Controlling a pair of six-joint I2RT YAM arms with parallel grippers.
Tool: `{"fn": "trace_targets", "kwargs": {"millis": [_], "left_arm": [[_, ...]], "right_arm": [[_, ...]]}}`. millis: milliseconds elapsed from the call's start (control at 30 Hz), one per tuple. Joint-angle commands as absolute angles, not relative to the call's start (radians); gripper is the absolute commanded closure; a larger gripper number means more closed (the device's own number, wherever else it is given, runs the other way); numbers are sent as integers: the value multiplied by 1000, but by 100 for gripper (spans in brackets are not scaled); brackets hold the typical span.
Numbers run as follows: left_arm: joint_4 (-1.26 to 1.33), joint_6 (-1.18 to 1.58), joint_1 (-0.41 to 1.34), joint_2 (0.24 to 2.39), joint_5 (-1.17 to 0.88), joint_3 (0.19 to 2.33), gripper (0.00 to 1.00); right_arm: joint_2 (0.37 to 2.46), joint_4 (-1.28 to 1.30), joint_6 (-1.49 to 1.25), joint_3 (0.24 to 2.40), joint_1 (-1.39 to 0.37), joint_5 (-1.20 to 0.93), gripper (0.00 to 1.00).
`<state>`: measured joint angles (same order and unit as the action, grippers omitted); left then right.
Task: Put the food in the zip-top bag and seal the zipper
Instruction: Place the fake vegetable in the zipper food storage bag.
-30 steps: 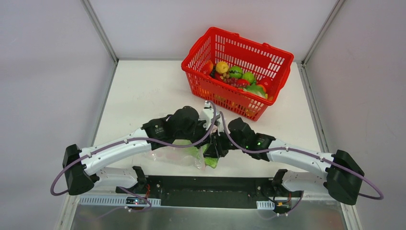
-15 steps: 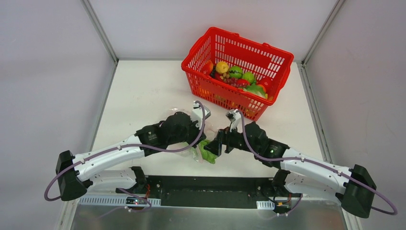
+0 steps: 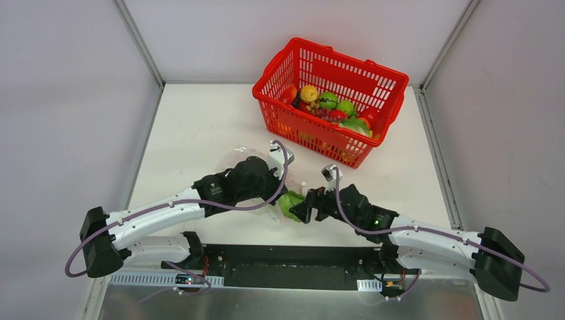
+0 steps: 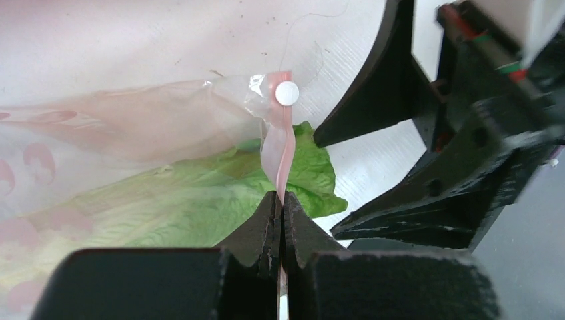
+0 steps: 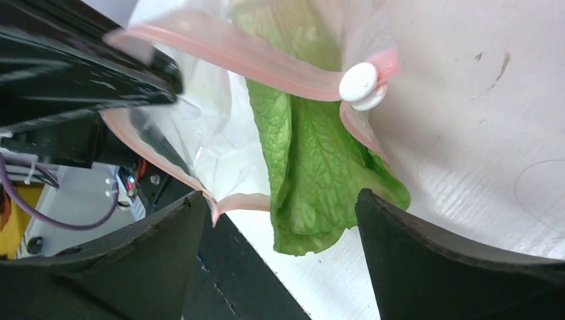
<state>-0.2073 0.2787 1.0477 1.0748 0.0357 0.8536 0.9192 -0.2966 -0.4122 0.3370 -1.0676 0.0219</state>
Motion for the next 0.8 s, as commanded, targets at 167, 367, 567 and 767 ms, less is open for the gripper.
{"fn": "trace_targets", "kwargs": {"millis": [167, 367, 567, 767], "left_arm": [[-161, 310, 1054, 1094, 88, 823, 100], [-151, 312, 1053, 1118, 69, 840, 100], [-160, 315, 1052, 1118, 81, 840, 100], [-165, 321, 1052, 1130, 79, 844, 100]], "right_arm": [[789, -260, -527, 315, -1064, 195, 11], [954, -343, -631, 326, -1062, 123, 5], [1123, -535, -694, 334, -1069, 38, 2], [1193, -608, -730, 339, -1069, 34, 13]]}}
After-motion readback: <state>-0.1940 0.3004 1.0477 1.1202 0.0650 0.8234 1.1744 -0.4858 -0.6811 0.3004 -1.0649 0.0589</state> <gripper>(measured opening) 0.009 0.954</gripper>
